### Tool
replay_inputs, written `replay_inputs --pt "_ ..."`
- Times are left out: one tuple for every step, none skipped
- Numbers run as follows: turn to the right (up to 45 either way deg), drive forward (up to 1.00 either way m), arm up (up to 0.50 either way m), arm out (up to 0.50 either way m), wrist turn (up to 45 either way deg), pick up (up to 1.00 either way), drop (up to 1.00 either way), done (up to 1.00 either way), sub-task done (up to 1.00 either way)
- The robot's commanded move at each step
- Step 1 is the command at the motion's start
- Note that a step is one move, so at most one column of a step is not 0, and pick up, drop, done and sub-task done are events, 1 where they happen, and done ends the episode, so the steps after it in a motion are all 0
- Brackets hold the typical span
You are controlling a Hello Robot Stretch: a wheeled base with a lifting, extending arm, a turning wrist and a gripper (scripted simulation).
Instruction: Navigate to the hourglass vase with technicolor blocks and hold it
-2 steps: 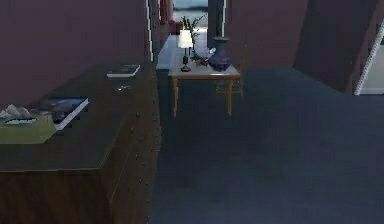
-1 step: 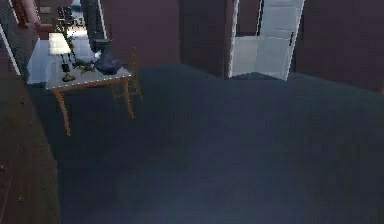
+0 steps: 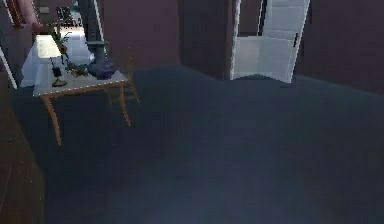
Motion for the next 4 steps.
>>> replay_inputs --pt "15.0 0.00 0.00 0.00 0.0 0.00 0.00 0.00 0.00" --pt "0.0 0.30 0.00 0.00 0.0 0.00 0.00 0.00 0.00" --pt "-45.0 0.00 0.00 0.00 0.0 0.00 0.00 0.00 0.00" --pt "0.0 1.00 0.00 0.00 0.0 0.00 0.00 0.00 0.00"
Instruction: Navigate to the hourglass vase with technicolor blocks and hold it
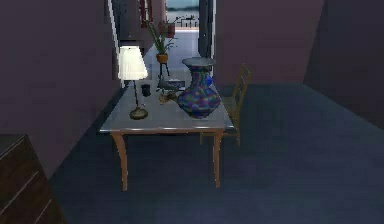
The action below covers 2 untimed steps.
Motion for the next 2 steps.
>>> replay_inputs --pt "-3.0 0.00 0.00 0.00 0.0 0.00 0.00 0.00 0.00" --pt "0.0 0.65 0.00 0.00 0.0 0.00 0.00 0.00 0.00"
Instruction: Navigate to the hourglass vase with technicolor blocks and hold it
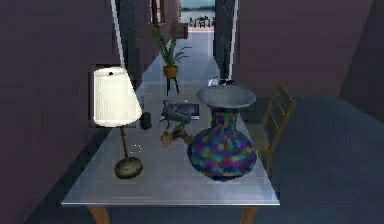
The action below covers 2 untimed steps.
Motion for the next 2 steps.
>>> replay_inputs --pt "-45.0 0.00 0.00 0.00 0.0 0.00 0.00 0.00 0.00" --pt "-30.0 0.00 0.00 0.00 0.0 0.00 0.00 0.00 0.00"
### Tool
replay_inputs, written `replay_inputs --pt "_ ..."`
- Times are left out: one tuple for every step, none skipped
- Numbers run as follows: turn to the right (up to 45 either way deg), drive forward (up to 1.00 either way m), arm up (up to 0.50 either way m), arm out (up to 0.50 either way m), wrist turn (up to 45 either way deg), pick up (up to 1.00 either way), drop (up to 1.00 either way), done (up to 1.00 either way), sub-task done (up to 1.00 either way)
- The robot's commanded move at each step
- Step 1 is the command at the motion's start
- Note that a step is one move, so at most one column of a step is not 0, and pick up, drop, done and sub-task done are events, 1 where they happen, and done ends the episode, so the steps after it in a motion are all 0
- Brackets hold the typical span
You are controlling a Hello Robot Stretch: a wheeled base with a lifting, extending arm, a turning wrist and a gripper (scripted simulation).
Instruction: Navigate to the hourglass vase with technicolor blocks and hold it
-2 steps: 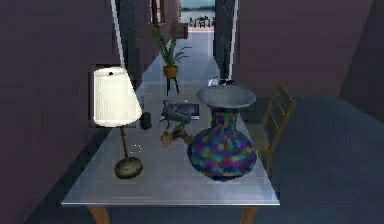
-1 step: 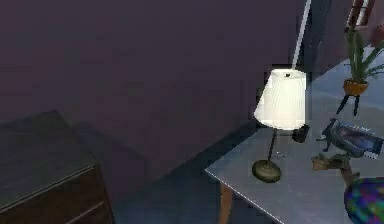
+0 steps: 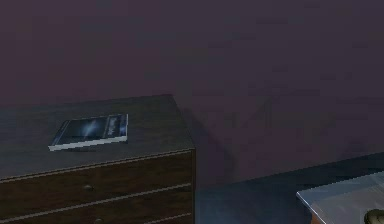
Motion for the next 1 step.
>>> replay_inputs --pt "0.0 0.00 0.50 0.00 0.0 0.00 0.00 0.00 0.00"
